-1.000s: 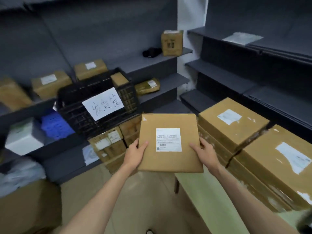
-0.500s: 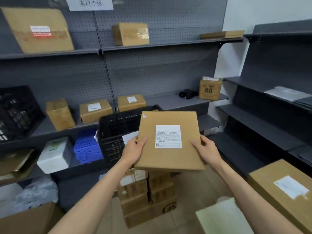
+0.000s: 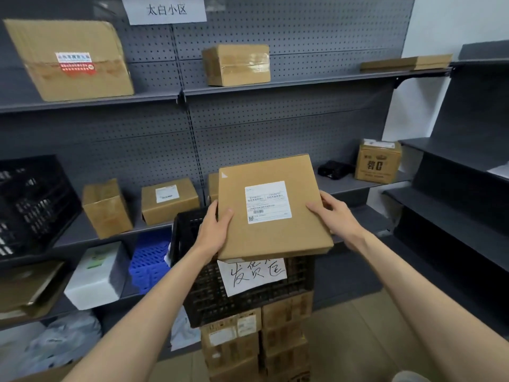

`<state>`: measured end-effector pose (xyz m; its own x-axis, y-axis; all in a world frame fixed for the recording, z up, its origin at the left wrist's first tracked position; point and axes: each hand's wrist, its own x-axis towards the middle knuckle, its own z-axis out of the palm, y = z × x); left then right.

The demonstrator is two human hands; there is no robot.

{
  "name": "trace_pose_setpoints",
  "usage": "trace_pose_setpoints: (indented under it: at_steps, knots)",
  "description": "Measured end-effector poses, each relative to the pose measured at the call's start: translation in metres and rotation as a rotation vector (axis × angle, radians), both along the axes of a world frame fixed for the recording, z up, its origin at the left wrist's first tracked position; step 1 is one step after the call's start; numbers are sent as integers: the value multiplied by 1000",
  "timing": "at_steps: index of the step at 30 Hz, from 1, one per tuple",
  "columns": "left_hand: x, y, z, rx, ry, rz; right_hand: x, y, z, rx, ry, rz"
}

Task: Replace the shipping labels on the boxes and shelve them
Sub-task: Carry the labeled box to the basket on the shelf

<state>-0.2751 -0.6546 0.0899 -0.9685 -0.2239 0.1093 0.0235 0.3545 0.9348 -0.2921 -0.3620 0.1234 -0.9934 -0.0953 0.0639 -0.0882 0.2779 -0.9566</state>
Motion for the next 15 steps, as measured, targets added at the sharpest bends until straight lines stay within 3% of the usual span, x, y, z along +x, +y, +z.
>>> trace_pose_setpoints:
  at_steps: [7,12,15]
  knots:
    - [-79,-16,-13,67,-77,58,-87,-4,-12,-36,-124,192]
    - [-124,-12,-21,120,-176,66,-138,-9,-19,-67,-134,134]
    - [-152,-13,-22,60,-195,81,-162,-18,-24,41,-91,82]
